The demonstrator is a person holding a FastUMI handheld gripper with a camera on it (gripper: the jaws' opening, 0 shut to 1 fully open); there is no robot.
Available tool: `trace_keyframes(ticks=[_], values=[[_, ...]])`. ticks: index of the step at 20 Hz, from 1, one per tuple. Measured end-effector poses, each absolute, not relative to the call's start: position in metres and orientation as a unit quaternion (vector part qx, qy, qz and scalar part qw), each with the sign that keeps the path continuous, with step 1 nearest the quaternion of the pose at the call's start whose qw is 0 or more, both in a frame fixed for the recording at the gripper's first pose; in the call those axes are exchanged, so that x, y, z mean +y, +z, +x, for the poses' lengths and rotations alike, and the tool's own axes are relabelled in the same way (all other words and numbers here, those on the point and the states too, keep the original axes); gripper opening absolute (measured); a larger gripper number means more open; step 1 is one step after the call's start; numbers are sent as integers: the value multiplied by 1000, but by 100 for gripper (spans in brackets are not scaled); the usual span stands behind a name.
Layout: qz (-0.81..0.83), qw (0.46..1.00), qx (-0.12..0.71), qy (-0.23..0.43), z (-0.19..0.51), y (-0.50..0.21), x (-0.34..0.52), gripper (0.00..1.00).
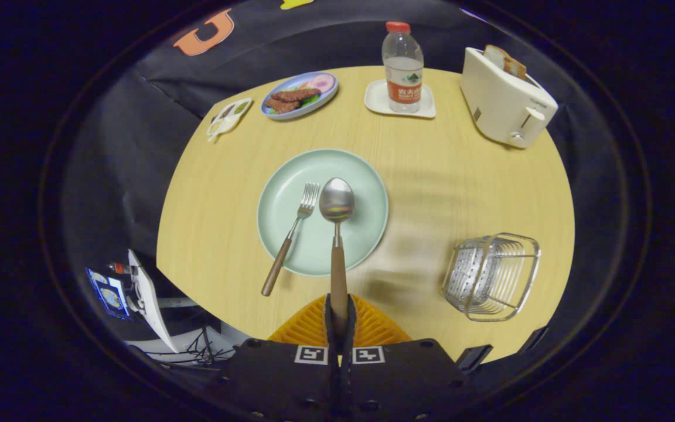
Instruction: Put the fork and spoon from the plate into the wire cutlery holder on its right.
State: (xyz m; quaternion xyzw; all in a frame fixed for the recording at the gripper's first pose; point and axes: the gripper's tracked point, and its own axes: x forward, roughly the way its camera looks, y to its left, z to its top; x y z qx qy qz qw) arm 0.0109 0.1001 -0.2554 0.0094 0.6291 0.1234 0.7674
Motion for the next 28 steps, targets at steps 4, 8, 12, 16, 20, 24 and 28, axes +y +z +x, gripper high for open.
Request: trace_keyframes(ticks=[4,8,12,16,20,24,28], values=[[37,783,616,78,-1,-209,43,1],[74,767,638,16,-24,-206,-12,1],[108,735,669,-17,-37,-224,-38,0],[112,730,673,-18,-40,-225,-41,1],[140,714,686,-18,-59,-225,-40,0],[157,699,697,-31,-53,-234,-41,1],[165,687,706,-56,-38,-246,-44,1]])
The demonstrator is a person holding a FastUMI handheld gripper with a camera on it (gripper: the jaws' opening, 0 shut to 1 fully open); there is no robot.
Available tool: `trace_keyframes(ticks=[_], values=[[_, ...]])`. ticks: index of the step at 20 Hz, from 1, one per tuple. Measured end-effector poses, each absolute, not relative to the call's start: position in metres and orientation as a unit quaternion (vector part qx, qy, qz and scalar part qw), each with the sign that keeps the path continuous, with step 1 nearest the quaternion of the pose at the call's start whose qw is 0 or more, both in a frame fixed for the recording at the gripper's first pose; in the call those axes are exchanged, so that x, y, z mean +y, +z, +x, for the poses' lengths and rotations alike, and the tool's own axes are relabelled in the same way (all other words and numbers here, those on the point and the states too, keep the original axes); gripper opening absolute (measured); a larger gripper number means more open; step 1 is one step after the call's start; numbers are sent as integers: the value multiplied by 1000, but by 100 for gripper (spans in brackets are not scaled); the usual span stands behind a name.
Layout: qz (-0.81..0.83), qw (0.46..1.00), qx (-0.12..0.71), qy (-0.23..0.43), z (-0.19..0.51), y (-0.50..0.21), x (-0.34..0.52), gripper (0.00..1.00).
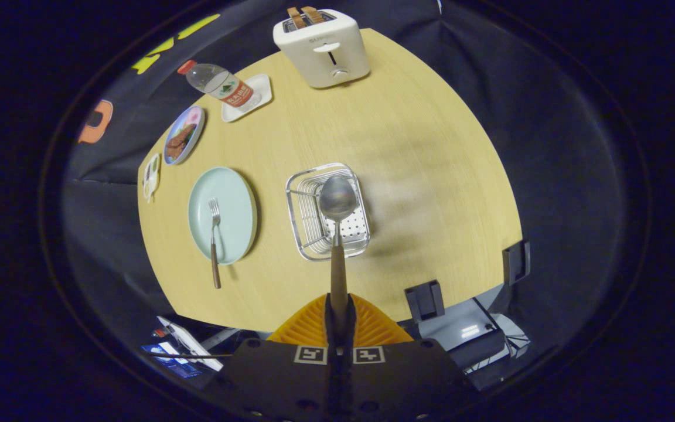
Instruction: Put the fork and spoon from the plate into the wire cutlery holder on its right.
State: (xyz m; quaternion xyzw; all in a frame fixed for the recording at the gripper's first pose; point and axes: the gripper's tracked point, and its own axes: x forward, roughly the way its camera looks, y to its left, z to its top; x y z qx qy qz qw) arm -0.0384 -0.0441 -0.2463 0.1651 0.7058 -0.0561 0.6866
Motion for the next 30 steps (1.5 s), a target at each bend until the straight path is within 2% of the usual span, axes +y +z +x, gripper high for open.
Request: trace_keyframes(ticks=[4,8,12,13,17,19,24,30], values=[[171,677,714,-47,-42,-248,-36,1],[180,659,727,-66,-48,-250,-36,2],[187,682,704,-63,-27,-251,-38,15],[186,688,699,-56,-25,-248,-36,23],[159,727,668,-28,-14,-235,-27,77],[139,752,644,-23,-7,-224,-20,88],[98,793,602,10,3,-210,37,92],[85,765,637,44,-21,-261,140,93]])
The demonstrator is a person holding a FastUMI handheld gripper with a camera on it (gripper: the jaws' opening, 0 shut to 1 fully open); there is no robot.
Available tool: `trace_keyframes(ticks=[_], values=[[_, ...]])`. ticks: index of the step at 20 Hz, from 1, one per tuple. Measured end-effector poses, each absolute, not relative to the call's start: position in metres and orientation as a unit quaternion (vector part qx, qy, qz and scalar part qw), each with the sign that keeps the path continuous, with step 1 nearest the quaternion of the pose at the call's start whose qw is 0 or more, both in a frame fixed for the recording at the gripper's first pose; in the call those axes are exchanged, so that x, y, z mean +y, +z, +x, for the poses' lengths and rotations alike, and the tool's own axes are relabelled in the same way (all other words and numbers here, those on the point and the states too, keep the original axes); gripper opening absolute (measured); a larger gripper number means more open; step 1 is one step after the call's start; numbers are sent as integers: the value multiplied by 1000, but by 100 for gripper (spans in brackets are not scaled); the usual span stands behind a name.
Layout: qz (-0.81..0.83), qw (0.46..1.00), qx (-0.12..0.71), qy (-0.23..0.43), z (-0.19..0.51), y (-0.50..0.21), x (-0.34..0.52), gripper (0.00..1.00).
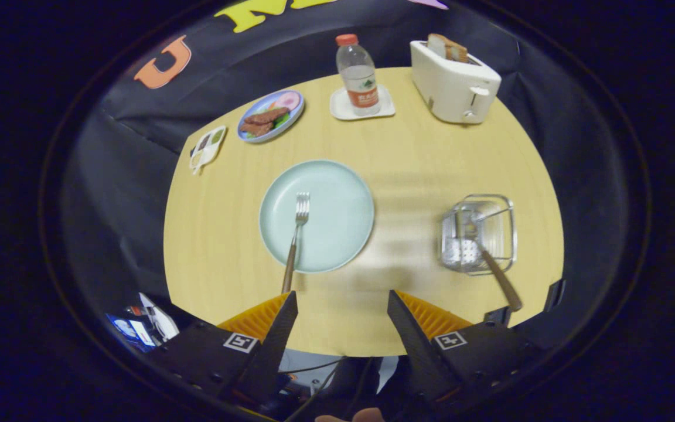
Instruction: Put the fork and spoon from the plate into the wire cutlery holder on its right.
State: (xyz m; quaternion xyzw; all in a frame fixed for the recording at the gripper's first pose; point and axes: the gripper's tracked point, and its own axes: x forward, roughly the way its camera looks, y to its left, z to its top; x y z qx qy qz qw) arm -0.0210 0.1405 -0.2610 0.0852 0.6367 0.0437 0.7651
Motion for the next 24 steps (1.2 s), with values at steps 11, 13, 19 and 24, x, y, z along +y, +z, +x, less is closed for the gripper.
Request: trace_keyframes(ticks=[11,13,19,24], values=[[62,734,676,19,-22,-354,231,95],[51,731,681,14,-16,-363,235,80],[52,716,696,0,-14,-380,236,31],[65,707,704,11,-18,-370,229,2]])
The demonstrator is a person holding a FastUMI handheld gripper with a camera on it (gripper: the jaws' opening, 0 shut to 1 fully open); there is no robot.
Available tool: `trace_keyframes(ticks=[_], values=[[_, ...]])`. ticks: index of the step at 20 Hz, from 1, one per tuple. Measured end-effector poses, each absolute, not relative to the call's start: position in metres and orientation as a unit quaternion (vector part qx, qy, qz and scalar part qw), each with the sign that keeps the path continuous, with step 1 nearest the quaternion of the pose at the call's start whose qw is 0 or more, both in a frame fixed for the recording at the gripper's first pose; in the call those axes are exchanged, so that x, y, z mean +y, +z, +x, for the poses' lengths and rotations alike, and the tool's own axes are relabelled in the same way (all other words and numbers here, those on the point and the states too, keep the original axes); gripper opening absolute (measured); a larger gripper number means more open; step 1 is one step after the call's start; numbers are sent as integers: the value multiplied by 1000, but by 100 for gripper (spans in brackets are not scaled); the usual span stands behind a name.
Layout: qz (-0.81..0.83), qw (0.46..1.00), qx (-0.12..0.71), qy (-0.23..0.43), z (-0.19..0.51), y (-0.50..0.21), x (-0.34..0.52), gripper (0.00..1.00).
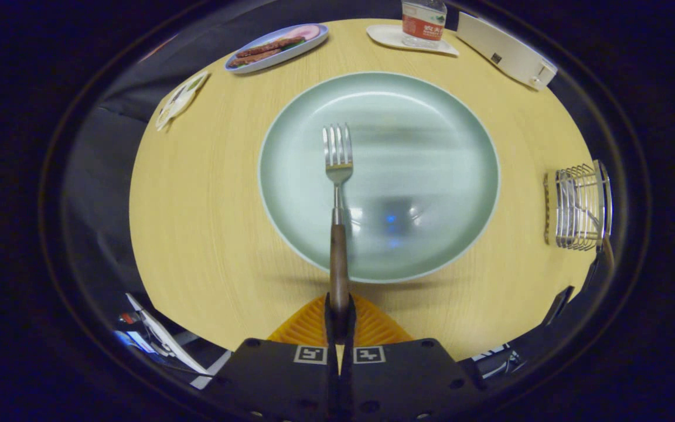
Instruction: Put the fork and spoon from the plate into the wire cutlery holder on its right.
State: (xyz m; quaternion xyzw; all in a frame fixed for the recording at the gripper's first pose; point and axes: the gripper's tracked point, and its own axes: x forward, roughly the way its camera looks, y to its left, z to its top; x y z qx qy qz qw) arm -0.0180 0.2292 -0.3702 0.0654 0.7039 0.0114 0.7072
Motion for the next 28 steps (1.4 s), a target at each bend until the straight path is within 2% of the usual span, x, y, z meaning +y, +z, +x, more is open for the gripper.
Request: trace_keyframes(ticks=[10,13,19,23,28], values=[[96,711,695,54,-33,-292,190,2],[89,719,687,54,-37,-250,147,1],[65,738,672,12,-32,-194,37,1],[56,710,702,0,-54,-190,-11,2],[81,670,738,0,-70,-202,-26,1]])
